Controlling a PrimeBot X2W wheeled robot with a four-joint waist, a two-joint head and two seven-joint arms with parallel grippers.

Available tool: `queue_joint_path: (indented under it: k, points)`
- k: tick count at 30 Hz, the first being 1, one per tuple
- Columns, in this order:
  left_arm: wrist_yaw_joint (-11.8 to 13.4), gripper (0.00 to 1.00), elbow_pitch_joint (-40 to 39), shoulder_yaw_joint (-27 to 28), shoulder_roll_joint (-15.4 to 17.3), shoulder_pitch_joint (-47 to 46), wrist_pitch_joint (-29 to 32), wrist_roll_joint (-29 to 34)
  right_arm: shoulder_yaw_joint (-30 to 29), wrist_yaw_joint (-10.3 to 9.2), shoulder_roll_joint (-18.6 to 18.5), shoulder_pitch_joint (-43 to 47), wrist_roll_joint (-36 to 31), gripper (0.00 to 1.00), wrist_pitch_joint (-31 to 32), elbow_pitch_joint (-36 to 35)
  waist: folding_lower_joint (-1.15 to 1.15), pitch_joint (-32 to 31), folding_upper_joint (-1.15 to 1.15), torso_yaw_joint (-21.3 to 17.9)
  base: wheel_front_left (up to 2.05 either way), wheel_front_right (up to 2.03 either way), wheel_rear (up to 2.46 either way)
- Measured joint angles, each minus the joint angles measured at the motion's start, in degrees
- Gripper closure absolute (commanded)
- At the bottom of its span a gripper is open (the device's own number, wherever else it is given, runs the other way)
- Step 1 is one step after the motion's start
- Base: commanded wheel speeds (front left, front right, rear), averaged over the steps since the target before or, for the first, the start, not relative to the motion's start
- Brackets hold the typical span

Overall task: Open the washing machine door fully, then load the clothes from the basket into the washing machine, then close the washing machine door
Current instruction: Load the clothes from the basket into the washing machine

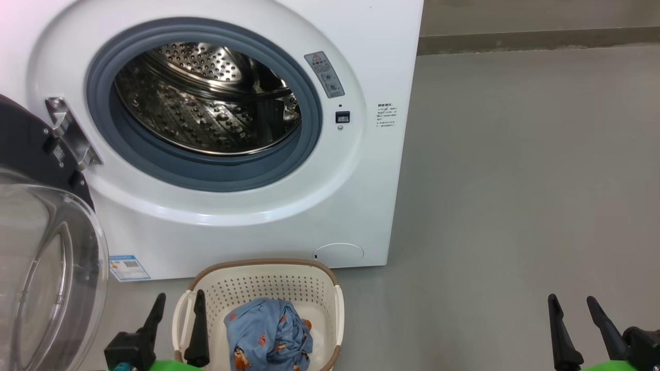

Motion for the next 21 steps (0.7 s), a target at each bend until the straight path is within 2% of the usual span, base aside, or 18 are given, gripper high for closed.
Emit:
queue_joint_path:
  k: [15,21]
  points:
    - [0.18,0.0,1.93,-0.67,-0.3,-0.07,0.01,0.0,0.26,0.0,0.0,-0.02,0.0,0.0,-0.05,0.03,0.0,0.77,0.0,0.17,0.0,0.0,0.0]
    - [-0.44,0.0,5.3,-2.2,-1.79,-2.1,0.01,0.0,0.45,0.0,-0.01,-0.47,-0.07,0.0,0.03,-1.0,0.0,2.45,0.0,-0.15,0.0,0.0,0.0]
